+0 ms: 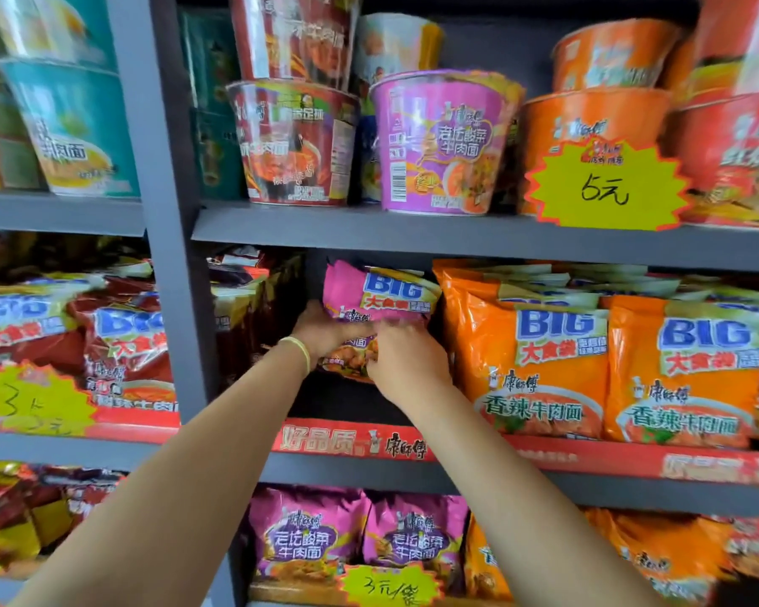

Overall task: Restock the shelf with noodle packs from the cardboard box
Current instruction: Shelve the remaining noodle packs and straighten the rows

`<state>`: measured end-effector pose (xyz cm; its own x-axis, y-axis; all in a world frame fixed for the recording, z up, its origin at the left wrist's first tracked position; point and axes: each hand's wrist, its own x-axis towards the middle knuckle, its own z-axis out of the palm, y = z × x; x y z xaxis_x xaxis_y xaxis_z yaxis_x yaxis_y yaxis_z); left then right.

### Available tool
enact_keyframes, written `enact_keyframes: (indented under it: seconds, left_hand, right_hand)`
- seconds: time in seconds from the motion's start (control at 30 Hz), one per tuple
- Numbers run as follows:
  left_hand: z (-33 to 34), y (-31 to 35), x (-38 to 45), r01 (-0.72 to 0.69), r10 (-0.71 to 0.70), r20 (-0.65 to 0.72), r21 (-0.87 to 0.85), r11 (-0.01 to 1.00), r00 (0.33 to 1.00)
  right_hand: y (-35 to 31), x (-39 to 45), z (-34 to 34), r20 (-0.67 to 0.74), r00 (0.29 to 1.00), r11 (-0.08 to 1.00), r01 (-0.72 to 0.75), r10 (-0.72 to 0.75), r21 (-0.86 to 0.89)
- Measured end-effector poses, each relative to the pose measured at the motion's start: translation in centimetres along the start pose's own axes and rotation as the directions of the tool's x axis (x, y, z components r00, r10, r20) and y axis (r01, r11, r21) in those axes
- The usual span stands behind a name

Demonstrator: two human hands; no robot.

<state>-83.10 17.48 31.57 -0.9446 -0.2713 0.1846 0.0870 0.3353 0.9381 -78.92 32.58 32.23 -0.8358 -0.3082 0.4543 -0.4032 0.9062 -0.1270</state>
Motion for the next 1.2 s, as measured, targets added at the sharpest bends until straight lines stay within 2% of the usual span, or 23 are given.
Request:
enact_keyframes:
  seconds: [0.07,0.13,0.3,0.43,0.53,0.6,0.7,0.77,1.2]
  left_hand:
    - [-0.1,-0.5,1.4,-0.039,0.038,0.068,0.026,0.999,0.997]
    - [-0.1,-0.9,2.4,-0.054,0.051,0.071,0.040,0.998,0.996]
    - [0.3,-1.3,3.6,0.049,-0.049,0.001,0.022,0.999,0.999]
    - [1.4,-2.2,6.0,0.039,-0.039,0.005,-0.077,0.996,0.999]
    - [3.1,-2.7,7.6,0.034,-0.022,0.086,-0.133,0.990,0.996]
    - [4.3,-1.1,7.1,0.080,-0.062,0.116,-0.158,0.984,0.991]
    - [5.8,0.2,7.1,0.111,-0.106,0.085,-0.056,0.992,0.991]
    - [6.2,0.3,7.6,0.090,-0.088,0.057,-0.022,0.996,0.994]
    - [8.8,0.8,7.4,0.154,-0.133,0.189,-0.103,0.983,0.973]
  right_hand:
    - [-0.1,1.1,0.4,0.160,0.987,1.000,-0.003,0.001,0.009]
    - [-0.1,2.1,0.7,0.264,0.964,1.000,0.009,-0.011,0.006]
    - [0.0,3.8,1.6,0.449,0.893,0.996,0.000,0.038,-0.084]
    - [-0.3,5.0,2.7,0.431,0.893,0.974,-0.033,0.129,-0.223]
    - [-0.6,5.8,3.5,0.413,0.886,0.931,-0.055,0.212,-0.362]
    - [-0.4,6.4,4.0,0.392,0.886,0.909,-0.072,0.247,-0.410]
    - [0.3,7.1,4.6,0.368,0.888,0.902,-0.106,0.275,-0.418]
    - [0.6,7.2,4.6,0.360,0.897,0.909,-0.097,0.256,-0.405]
    - [4.4,7.3,3.4,0.350,0.904,0.861,-0.038,0.246,-0.507]
